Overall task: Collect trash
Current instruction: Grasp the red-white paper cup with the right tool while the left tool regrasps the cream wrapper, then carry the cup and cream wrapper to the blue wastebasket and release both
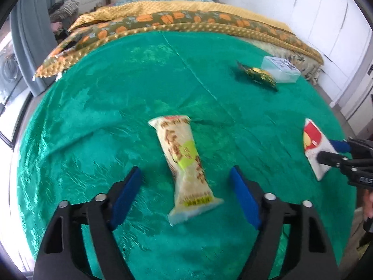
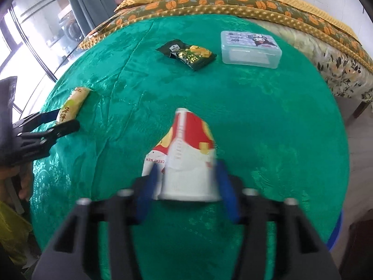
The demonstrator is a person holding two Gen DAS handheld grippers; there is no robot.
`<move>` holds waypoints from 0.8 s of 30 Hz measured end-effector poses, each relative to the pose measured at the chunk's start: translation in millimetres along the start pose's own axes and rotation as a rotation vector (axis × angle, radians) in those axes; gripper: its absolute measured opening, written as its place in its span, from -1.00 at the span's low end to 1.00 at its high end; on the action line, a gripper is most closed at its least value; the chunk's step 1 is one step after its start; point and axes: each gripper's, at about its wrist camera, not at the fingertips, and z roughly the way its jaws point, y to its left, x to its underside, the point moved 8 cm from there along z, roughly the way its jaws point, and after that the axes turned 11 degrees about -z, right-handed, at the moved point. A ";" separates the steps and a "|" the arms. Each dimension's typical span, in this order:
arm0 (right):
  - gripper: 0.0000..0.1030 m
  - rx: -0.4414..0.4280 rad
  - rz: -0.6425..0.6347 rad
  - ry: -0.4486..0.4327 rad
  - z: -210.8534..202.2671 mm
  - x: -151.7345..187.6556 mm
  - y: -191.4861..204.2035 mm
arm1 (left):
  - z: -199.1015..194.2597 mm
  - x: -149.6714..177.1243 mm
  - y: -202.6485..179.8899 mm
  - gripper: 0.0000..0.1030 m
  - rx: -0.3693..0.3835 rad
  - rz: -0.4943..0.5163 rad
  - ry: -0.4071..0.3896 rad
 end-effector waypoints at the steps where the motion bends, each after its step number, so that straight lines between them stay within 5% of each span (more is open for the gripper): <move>1: -0.31 -0.011 0.012 -0.002 -3.2 0.9 -0.6 | -0.7 -1.4 0.5 0.13 0.001 -0.001 -0.001; 4: -0.34 -0.004 -0.004 -0.018 -11.8 2.4 1.1 | -5.2 -0.8 -0.7 -0.59 0.041 -0.005 0.007; 11: -0.33 -0.053 0.019 -0.078 -37.2 19.2 1.0 | -33.8 16.7 -32.5 -0.63 0.118 0.042 -0.017; 24: -0.33 -0.049 0.151 -0.169 -92.4 69.2 -61.2 | -52.0 47.2 -169.2 -0.63 0.293 0.181 0.023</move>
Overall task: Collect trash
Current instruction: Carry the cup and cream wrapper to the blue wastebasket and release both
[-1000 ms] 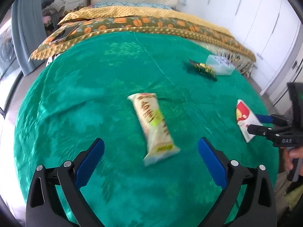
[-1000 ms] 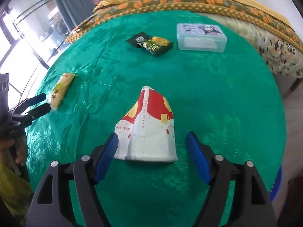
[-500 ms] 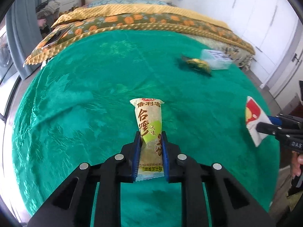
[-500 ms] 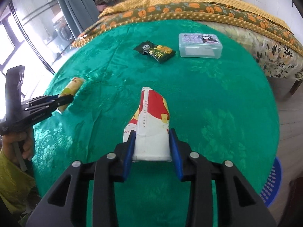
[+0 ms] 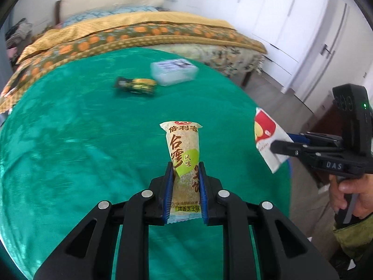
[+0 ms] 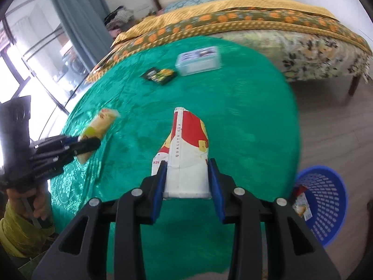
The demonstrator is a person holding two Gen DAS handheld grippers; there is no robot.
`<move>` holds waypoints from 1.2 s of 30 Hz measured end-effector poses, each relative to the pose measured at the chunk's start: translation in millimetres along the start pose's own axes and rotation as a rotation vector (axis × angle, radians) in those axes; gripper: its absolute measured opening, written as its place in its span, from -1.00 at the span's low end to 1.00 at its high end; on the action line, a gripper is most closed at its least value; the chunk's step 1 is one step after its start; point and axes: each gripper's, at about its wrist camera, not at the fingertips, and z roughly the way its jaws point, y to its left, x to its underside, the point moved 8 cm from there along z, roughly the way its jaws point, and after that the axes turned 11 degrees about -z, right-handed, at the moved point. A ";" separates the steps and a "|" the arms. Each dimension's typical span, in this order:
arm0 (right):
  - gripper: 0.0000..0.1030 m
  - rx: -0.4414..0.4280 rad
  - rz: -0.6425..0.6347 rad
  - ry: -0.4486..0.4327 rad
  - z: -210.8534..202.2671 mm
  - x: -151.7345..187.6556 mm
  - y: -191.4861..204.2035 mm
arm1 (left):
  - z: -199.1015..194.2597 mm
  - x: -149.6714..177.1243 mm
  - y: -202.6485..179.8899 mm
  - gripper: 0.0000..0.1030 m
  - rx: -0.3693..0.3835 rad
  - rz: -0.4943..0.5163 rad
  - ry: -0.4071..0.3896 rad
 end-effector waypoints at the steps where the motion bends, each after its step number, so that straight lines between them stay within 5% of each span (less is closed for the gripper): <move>1: -0.33 0.009 0.013 -0.007 -5.9 3.1 -9.0 | 3.1 0.9 -8.5 -0.63 0.010 0.009 0.007; 8: -0.33 0.161 0.132 -0.036 -55.9 38.9 -109.1 | 29.2 5.0 -115.0 -0.63 0.129 0.134 0.062; 16: -0.33 0.324 0.228 0.050 -75.9 94.6 -211.0 | 86.4 17.7 -224.6 -0.63 0.232 0.226 0.158; 25: -0.32 0.319 0.368 0.115 -60.6 146.1 -281.4 | 195.5 42.0 -289.8 -0.61 0.219 0.231 0.310; 28: -0.17 0.302 0.396 0.100 -60.1 147.1 -291.7 | 225.6 48.3 -297.1 -0.60 0.210 0.214 0.331; 30: -0.05 0.293 0.410 0.091 -57.1 145.6 -298.7 | 237.8 49.5 -300.5 -0.30 0.207 0.214 0.331; 32: 0.07 0.293 0.436 0.083 -58.5 147.4 -306.1 | 244.9 48.9 -300.2 0.34 0.196 0.213 0.318; 36: 0.25 0.320 0.478 0.037 -73.8 147.7 -316.0 | 234.5 36.9 -297.5 0.67 0.181 0.194 0.251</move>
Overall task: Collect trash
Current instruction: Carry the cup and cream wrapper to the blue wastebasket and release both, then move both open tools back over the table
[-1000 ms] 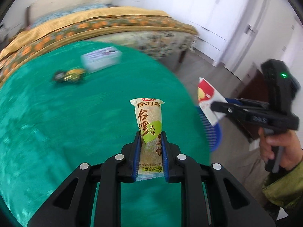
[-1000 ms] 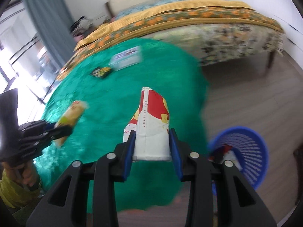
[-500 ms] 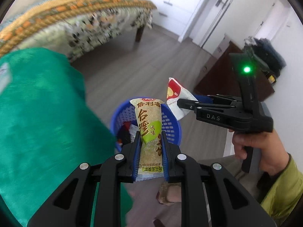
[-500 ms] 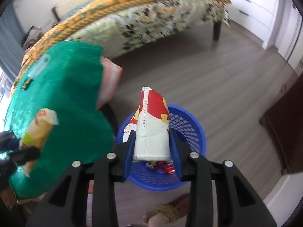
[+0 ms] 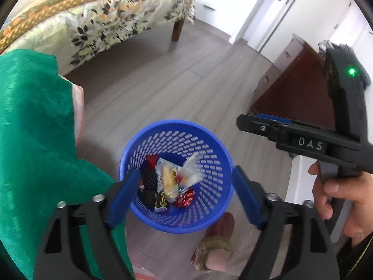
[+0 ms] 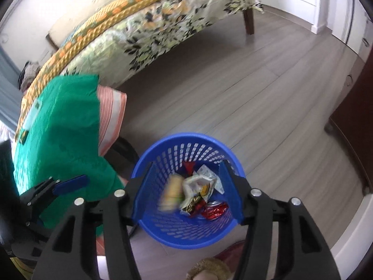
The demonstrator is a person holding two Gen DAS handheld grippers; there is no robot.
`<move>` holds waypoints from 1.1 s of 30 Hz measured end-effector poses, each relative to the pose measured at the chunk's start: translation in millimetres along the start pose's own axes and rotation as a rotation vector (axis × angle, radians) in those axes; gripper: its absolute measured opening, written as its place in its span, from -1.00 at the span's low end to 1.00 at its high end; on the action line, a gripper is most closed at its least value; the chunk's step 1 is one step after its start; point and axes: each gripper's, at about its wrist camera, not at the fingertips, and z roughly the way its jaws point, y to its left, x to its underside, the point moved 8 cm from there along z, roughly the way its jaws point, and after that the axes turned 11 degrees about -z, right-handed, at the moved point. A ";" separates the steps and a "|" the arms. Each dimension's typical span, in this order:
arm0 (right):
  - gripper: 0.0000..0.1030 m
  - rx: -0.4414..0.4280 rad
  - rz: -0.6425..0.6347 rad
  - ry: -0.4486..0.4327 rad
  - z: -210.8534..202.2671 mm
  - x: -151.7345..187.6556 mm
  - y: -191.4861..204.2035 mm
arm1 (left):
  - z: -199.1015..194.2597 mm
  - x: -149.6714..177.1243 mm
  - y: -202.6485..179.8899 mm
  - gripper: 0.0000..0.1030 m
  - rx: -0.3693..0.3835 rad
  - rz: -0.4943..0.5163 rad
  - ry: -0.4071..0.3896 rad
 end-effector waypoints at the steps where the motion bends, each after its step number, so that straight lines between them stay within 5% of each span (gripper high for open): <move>1: 0.46 0.012 0.011 -0.016 -4.1 -1.5 -2.8 | -6.9 -1.5 -0.6 0.76 -0.002 -0.002 -0.023; 7: 0.84 0.135 -0.023 -0.102 -19.2 -9.5 1.3 | -79.3 -4.6 6.9 0.90 -0.053 0.010 -0.231; 13: 0.84 0.163 -0.165 -0.181 -30.1 -10.1 49.6 | -149.5 24.0 56.5 0.90 -0.133 -0.023 -0.270; 17: 0.85 0.142 -0.276 -0.212 -36.1 -3.8 111.9 | -189.3 45.8 124.2 0.89 -0.222 -0.102 -0.266; 26: 0.89 -0.137 -0.540 -0.153 -17.6 9.9 328.4 | -268.4 65.4 278.1 0.89 -0.447 -0.279 -0.298; 33: 0.91 -0.108 -0.701 -0.082 38.3 14.7 405.8 | -285.5 24.9 338.6 0.90 -0.495 -0.391 -0.317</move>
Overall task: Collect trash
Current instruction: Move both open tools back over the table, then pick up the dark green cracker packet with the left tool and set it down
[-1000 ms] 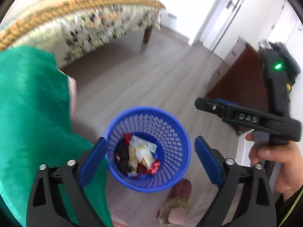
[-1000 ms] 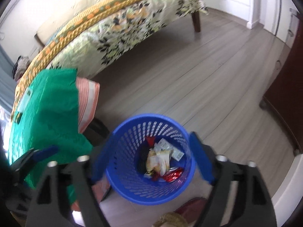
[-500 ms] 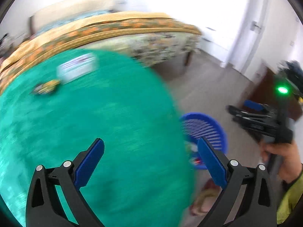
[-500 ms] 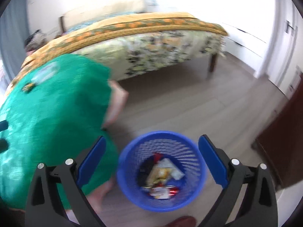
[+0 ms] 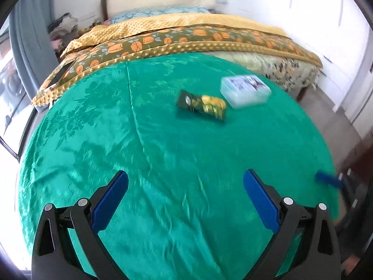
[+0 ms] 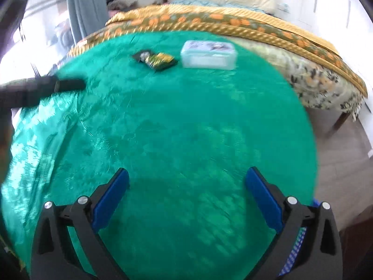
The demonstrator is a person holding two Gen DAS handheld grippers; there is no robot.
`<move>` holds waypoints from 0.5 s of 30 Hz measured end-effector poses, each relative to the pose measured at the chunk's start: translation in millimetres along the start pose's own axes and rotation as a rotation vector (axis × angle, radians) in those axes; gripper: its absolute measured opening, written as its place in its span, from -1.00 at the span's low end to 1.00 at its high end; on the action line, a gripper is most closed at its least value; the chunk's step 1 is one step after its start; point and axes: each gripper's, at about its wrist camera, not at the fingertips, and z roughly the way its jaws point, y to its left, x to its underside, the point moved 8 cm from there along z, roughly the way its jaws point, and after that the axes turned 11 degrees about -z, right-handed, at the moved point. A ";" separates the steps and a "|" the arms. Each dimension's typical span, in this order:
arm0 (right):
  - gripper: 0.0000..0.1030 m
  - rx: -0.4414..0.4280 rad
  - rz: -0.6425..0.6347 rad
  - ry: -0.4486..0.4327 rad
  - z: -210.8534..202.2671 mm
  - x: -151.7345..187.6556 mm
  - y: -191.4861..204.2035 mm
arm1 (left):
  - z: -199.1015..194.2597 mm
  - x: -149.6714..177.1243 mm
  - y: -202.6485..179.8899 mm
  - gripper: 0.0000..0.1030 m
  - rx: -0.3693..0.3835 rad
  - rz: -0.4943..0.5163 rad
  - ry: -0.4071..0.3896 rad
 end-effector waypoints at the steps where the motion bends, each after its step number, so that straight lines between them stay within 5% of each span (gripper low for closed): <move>1: 0.91 0.008 0.003 -0.006 0.3 -2.2 -1.5 | 7.9 -6.9 -3.3 0.90 0.003 -0.008 0.004; 7: 0.91 0.003 0.010 -0.003 2.3 1.7 1.2 | 62.9 -52.1 -28.2 0.89 -0.017 -0.115 -0.007; 15: 0.91 -0.004 0.016 -0.003 0.2 2.5 1.3 | 127.1 -83.0 -13.4 0.89 -0.157 -0.295 0.016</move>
